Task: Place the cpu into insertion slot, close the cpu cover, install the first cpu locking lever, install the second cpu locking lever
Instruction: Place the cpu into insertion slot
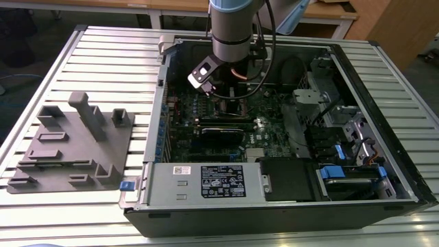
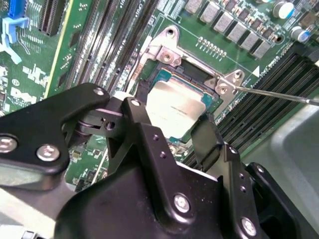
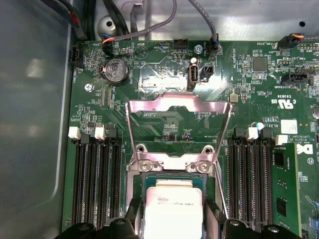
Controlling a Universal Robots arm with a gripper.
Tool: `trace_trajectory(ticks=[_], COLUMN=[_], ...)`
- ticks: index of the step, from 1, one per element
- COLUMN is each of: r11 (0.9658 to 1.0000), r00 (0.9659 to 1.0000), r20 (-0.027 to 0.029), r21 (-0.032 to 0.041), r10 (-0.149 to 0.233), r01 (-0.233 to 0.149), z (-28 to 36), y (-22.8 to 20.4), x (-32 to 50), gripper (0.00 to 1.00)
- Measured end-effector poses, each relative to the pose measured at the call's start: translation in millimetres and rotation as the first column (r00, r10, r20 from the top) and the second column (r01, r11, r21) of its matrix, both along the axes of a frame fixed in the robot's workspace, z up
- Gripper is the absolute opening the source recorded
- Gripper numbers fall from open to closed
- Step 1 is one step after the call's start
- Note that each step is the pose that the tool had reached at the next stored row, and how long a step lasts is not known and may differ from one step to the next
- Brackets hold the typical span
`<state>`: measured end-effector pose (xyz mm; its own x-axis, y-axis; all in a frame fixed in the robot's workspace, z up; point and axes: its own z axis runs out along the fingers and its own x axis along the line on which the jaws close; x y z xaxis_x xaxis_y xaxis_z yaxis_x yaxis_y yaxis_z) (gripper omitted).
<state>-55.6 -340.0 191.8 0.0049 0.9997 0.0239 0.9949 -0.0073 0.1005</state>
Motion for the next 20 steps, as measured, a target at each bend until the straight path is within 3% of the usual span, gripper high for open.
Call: trace_trajectory(ticks=[6,15,20], r11=[1.0,1.0,1.0], r00=[1.0,1.0,1.0], r20=[-0.0004,-0.0003,-0.0003], r21=[-0.0006,-0.0005,-0.0004], r10=[0.0,0.0,0.0], r01=[0.0,0.0,0.0], z=[0.9,18.9,20.1], y=[-0.1,-0.1,-0.1], x=[-0.1,0.0,0.0], gripper=[0.61,0.61,0.61])
